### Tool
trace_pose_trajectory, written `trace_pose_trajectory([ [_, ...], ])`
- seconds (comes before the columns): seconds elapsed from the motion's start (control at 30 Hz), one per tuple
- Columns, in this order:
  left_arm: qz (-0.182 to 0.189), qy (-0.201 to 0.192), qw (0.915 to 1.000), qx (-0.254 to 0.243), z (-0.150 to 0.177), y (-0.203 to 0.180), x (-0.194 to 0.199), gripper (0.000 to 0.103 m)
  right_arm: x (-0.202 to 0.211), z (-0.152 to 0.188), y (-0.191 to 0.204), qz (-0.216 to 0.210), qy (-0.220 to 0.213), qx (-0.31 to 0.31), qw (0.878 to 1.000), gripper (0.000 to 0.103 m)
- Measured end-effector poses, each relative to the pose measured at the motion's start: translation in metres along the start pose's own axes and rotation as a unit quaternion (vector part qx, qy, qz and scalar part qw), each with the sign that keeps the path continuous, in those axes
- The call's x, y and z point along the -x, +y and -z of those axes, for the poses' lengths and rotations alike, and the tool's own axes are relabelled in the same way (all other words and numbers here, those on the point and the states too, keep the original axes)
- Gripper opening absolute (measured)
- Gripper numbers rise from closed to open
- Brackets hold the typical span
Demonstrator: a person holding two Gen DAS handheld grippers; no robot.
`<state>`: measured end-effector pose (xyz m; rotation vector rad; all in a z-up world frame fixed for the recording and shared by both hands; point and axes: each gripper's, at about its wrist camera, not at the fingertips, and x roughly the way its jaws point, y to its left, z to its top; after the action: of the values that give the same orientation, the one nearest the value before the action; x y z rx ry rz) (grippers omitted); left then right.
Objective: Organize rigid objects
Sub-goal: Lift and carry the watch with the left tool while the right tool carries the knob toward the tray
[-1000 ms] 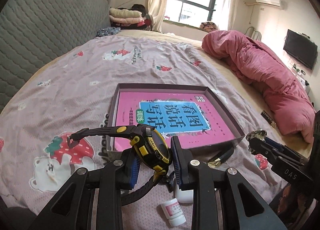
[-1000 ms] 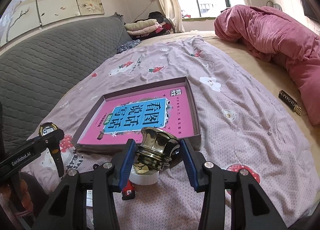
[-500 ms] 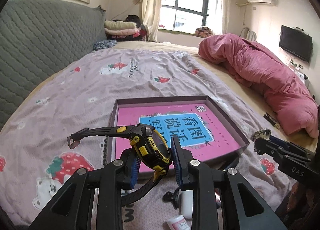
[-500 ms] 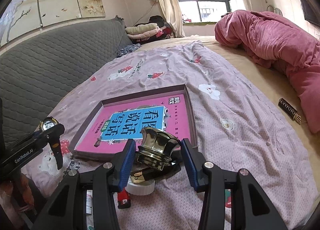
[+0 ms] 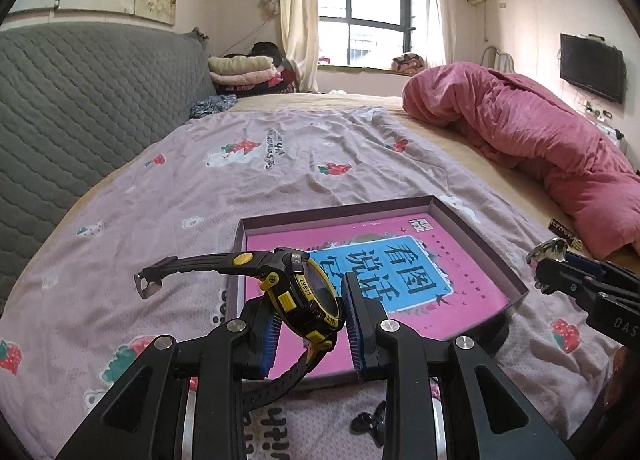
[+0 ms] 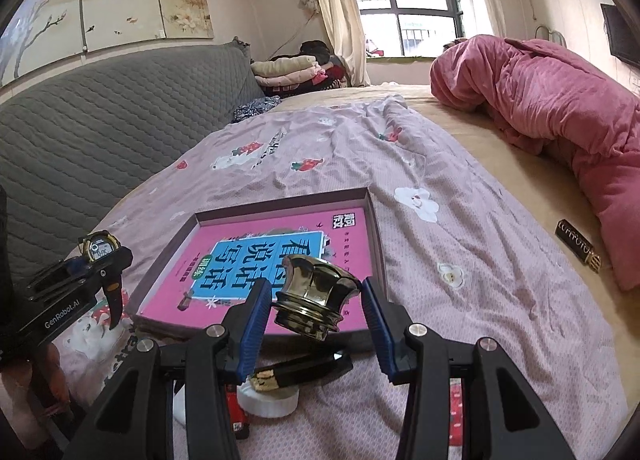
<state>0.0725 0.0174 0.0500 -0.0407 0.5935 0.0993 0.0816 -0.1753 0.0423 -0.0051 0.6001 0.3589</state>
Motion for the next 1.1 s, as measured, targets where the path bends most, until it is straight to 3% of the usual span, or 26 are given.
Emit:
trace_pose_trajectory([
  [0.23,-0.009,-0.006,0.9999,-0.002,-0.009,0.002,-0.013,0.029,-0.008,-0.004,0.002,-0.001,-0.001,0.003,1.0,0.047],
  [0.47,-0.011,-0.011,0.9991,-0.039,-0.014,-0.011,-0.028,0.029,-0.015,-0.008,0.003,0.004,-0.001,0.01,1.0,0.047],
  [1.1,0.013,0.072,0.9921,-0.102,0.008,-0.044,-0.086,0.025,-0.034,-0.013,-0.005,0.021,0.005,0.006,1.0,0.047],
])
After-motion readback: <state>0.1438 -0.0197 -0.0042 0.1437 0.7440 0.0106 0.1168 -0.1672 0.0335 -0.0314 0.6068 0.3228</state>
